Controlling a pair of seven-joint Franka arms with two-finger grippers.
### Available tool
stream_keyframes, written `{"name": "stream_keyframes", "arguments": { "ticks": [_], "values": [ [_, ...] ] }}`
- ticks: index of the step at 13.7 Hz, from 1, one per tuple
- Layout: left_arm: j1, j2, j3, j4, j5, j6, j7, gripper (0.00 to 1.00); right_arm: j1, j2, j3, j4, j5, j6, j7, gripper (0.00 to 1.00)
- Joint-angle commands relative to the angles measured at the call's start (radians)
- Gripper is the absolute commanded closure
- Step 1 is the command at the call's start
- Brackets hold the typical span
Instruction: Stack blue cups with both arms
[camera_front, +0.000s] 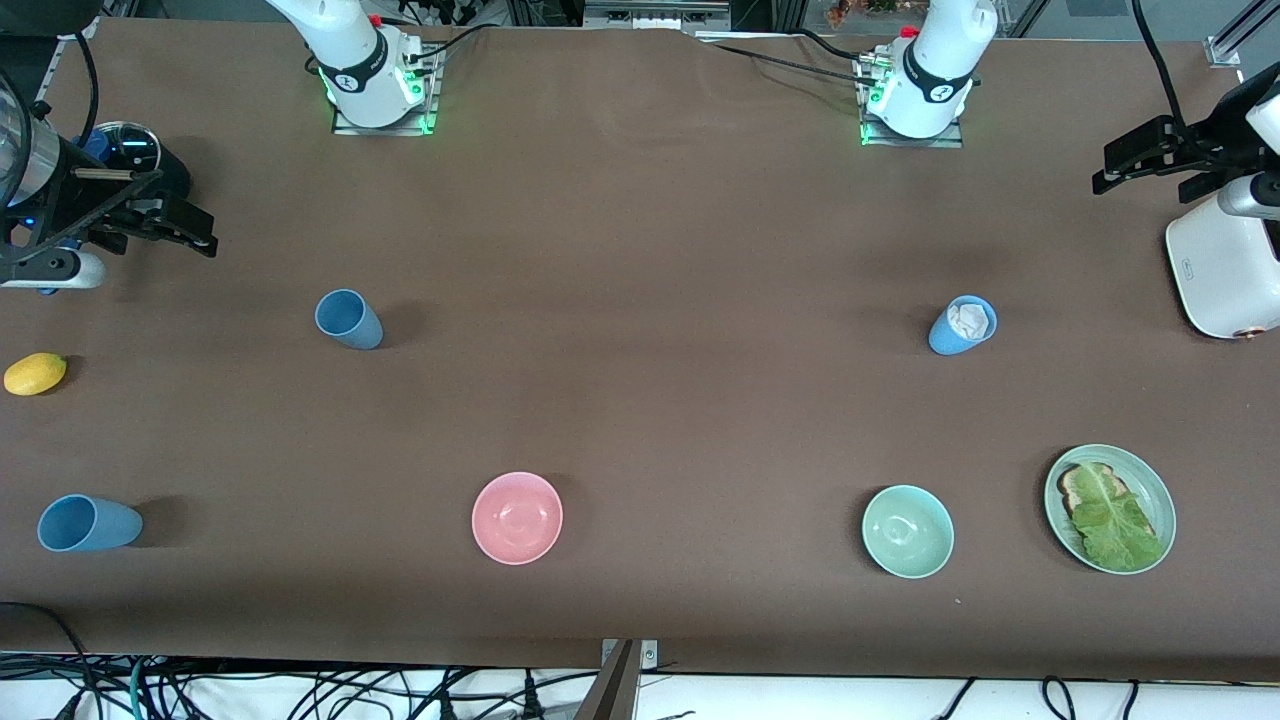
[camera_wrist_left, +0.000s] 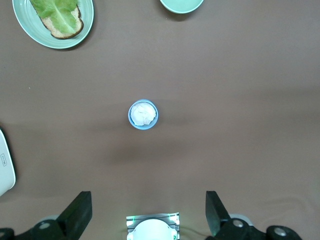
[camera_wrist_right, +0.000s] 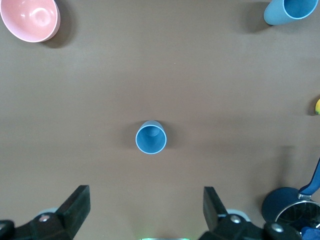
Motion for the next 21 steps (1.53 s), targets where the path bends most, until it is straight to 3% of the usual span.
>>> {"name": "stream_keyframes", "arguments": {
  "ticks": [1,7,10,13,17,21],
  "values": [
    [0.008,0.043,0.003,0.034,-0.012,-0.023,0.013,0.0,0.0,-0.017,-0.002,-0.015,0.014,-0.003,-0.007,0.0],
    [-0.003,0.058,-0.006,0.076,0.003,-0.015,0.025,0.0,0.0,-0.015,-0.007,-0.007,0.014,-0.012,-0.056,0.0],
    [-0.031,0.116,-0.047,0.076,0.103,0.009,0.025,0.0,0.0,-0.015,-0.007,-0.007,0.014,-0.015,-0.044,0.0],
    [-0.026,0.165,-0.054,0.066,0.125,0.008,0.018,0.0,0.002,-0.014,-0.005,-0.007,0.009,-0.021,-0.052,0.0],
    [-0.017,0.22,-0.02,0.059,0.126,0.017,0.028,0.0,0.0,-0.005,-0.008,-0.007,0.014,-0.018,-0.058,0.0],
    [-0.02,0.217,0.029,-0.03,0.122,0.135,0.131,0.0,0.0,0.0,-0.007,-0.007,0.014,-0.013,-0.058,0.0]
  ]
}}
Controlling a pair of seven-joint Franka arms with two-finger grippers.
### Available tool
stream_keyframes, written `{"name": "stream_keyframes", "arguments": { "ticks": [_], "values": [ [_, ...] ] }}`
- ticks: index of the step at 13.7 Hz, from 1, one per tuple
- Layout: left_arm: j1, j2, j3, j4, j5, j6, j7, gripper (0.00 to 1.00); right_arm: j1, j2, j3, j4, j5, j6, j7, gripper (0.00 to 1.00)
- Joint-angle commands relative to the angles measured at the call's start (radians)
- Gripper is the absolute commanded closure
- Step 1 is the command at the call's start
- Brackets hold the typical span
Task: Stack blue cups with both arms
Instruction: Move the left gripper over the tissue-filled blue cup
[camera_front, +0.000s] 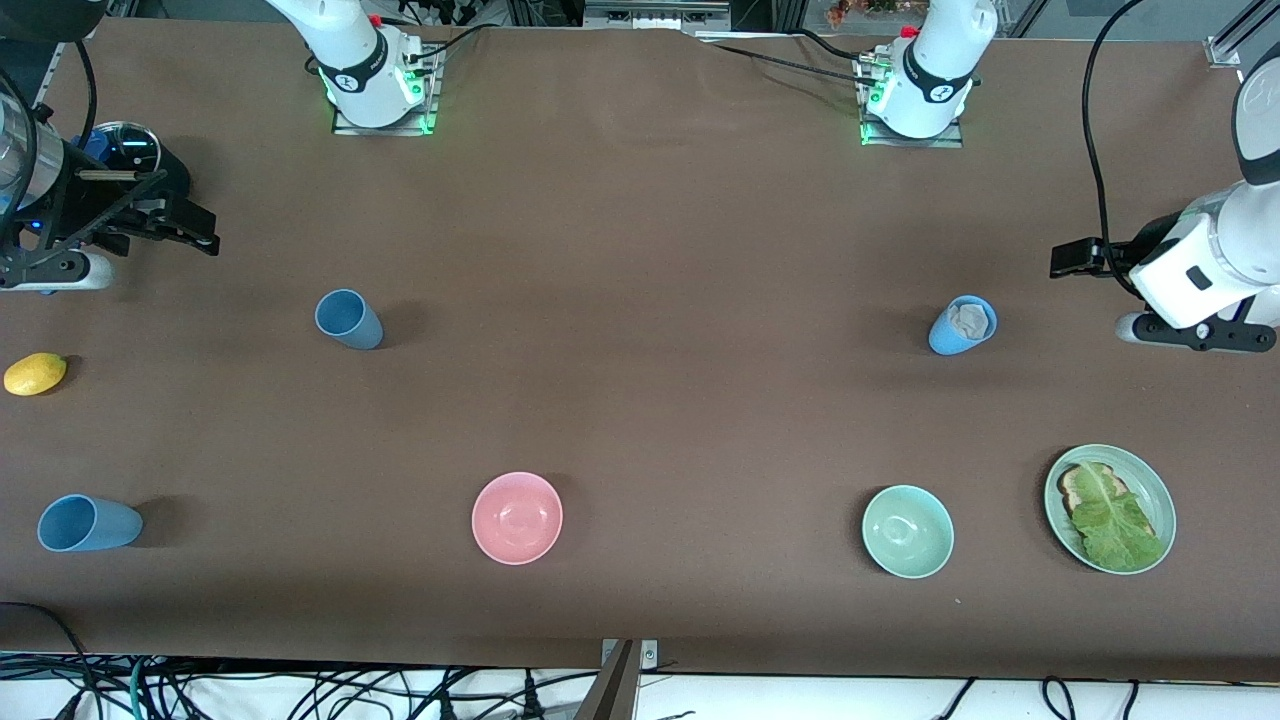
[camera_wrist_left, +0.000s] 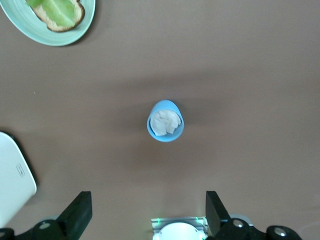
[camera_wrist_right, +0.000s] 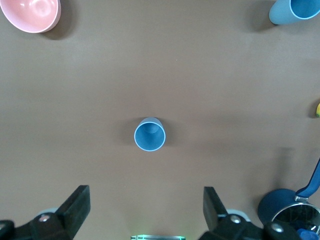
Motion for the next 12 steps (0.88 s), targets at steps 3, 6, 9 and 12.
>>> {"name": "stream_keyframes", "arguments": {
  "ticks": [3,6,9,12],
  "values": [
    [-0.003,-0.035,0.039,-0.171,0.017,0.18,0.083,0.0,0.0,-0.005,-0.004,-0.007,0.015,-0.001,-0.019,0.0],
    [-0.006,-0.063,0.045,-0.279,0.017,0.289,0.083,0.0,0.0,-0.002,-0.006,-0.012,0.015,0.001,-0.019,0.0],
    [-0.013,-0.123,0.047,-0.424,0.017,0.436,0.083,0.0,0.0,0.001,-0.006,-0.03,0.015,0.013,-0.019,0.0],
    [-0.013,-0.167,0.047,-0.526,0.018,0.522,0.083,0.0,-0.001,0.0,-0.006,-0.058,0.015,0.039,-0.018,0.0]
  ]
}}
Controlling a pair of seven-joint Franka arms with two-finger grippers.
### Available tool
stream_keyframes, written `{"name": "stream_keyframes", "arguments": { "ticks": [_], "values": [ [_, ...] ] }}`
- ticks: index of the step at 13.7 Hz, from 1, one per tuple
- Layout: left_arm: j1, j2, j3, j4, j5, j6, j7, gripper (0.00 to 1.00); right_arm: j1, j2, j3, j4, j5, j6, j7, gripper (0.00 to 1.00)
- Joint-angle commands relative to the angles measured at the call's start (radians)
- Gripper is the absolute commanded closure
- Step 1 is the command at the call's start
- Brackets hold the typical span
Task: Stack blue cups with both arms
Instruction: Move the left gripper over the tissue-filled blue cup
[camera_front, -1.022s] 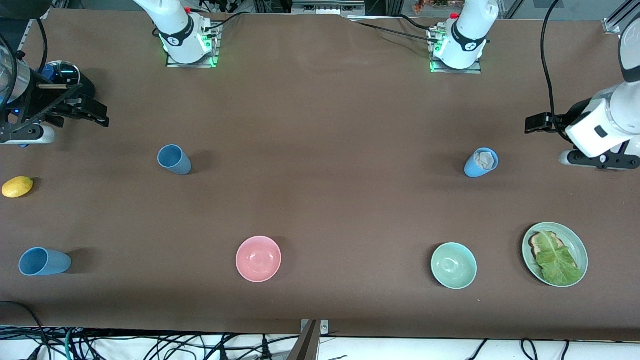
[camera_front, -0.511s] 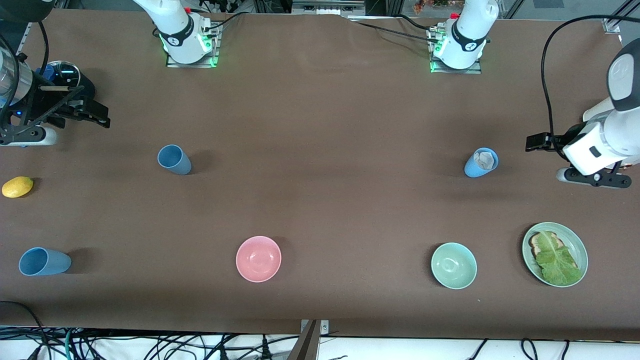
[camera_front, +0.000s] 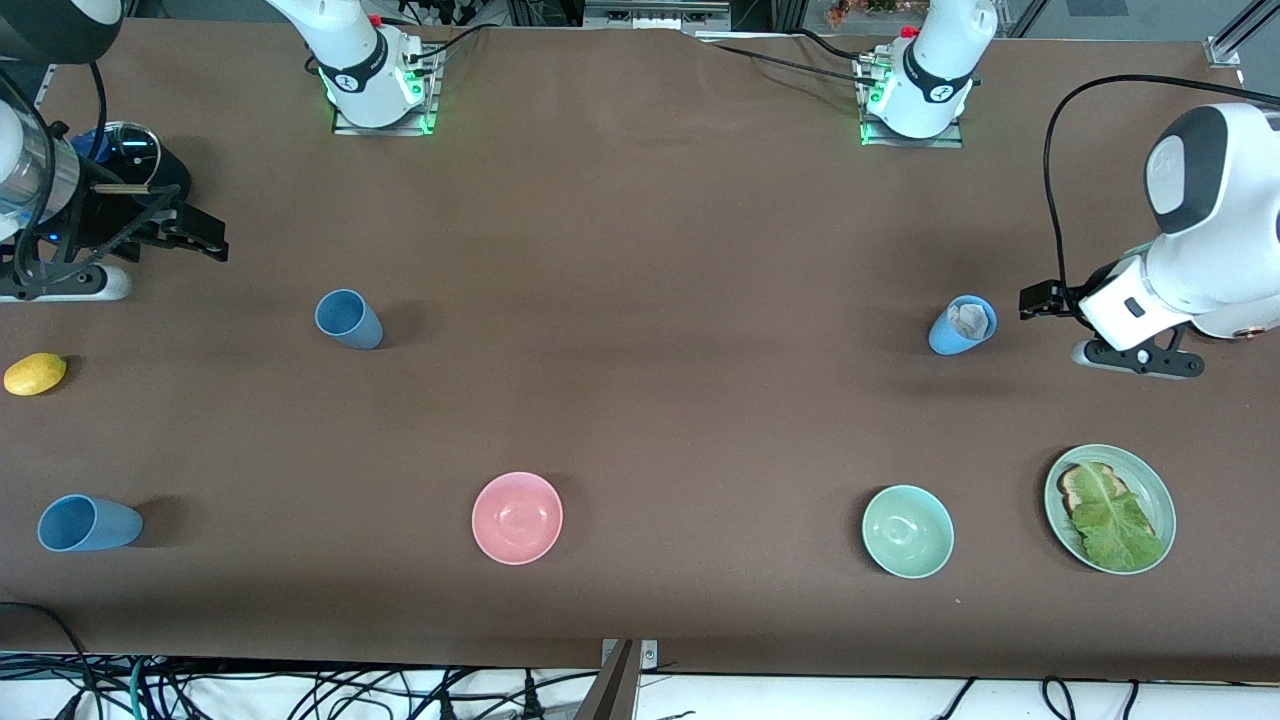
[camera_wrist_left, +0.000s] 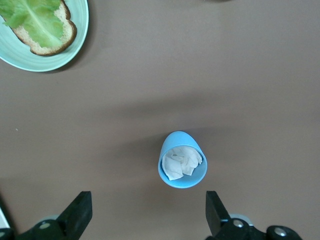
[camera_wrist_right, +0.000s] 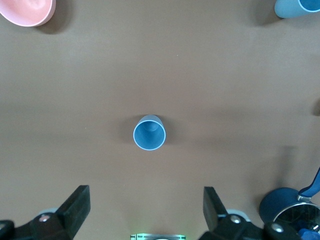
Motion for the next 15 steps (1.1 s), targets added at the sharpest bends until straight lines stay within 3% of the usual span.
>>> {"name": "stream_keyframes", "arguments": {
  "ticks": [1,3,7,15],
  "values": [
    [-0.01,-0.107,0.008,-0.158,0.018,0.108,0.018,0.0,0.0,-0.012,-0.006,-0.025,0.015,0.021,-0.018,0.0],
    [-0.009,-0.164,0.008,-0.268,0.021,0.206,0.016,0.0,0.0,-0.013,-0.006,-0.025,0.015,0.021,-0.018,0.0],
    [0.005,-0.192,0.008,-0.382,0.023,0.321,0.016,0.0,0.0,-0.015,-0.006,-0.025,0.015,0.021,-0.018,0.0],
    [0.026,-0.198,0.008,-0.549,0.024,0.556,0.018,0.0,0.0,-0.043,-0.003,-0.015,0.015,0.006,-0.019,0.0]
  ]
}}
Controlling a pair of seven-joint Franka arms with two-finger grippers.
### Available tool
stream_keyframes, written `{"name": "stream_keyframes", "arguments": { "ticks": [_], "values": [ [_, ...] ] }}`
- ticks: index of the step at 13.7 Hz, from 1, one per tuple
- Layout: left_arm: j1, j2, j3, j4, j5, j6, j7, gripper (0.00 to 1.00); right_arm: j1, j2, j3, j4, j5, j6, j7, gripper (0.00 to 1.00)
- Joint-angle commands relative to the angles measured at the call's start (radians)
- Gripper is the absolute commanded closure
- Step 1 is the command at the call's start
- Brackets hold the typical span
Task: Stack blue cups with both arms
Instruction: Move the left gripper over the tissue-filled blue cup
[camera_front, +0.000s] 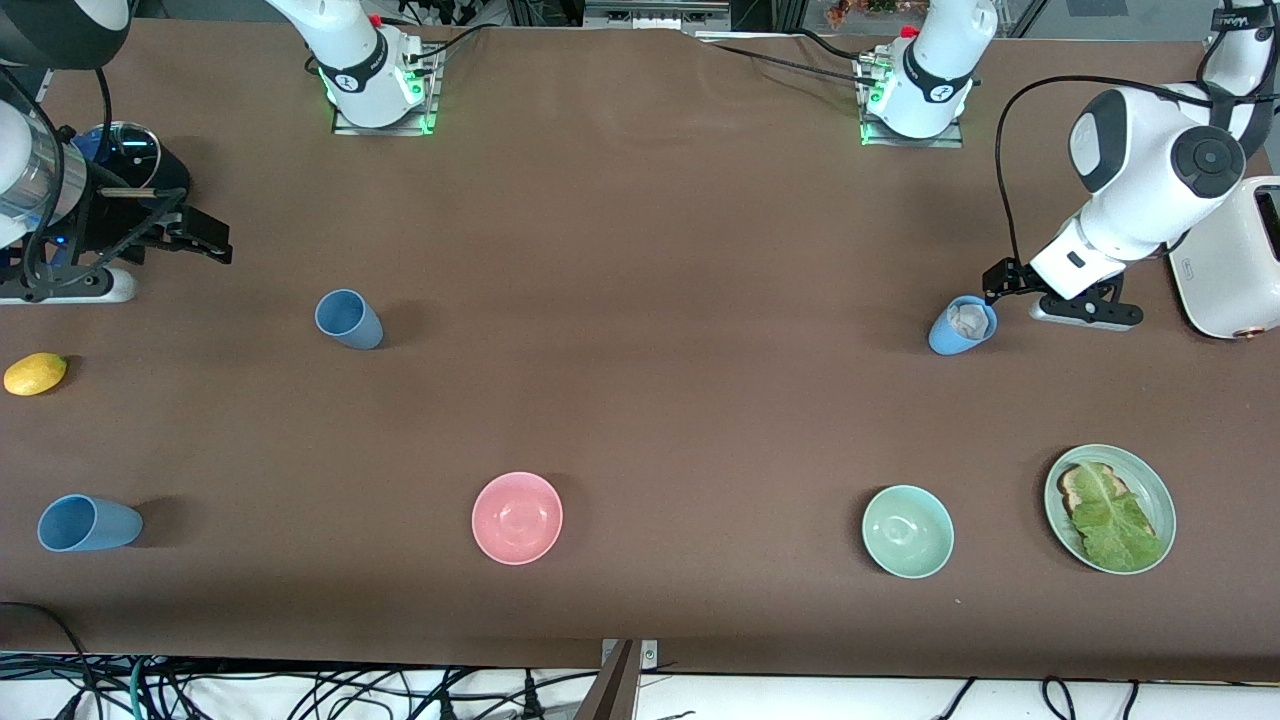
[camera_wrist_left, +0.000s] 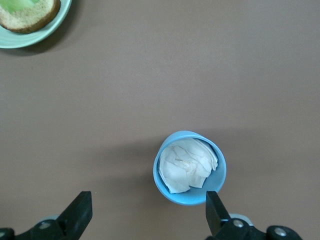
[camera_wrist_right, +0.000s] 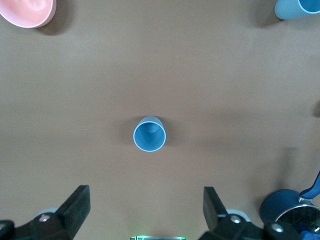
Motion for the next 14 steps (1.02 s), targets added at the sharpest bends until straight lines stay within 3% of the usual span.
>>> {"name": "stream_keyframes", "arguments": {
  "ticks": [1,14],
  "values": [
    [0.007,-0.04,0.0,-0.067,0.024,0.062,0.016,0.0,0.0,-0.032,-0.001,0.0,0.015,-0.009,-0.017,0.0],
    [0.007,0.054,-0.002,-0.126,0.026,0.269,0.016,0.0,0.0,-0.032,-0.001,0.003,0.013,-0.016,-0.019,0.0]
  ]
}}
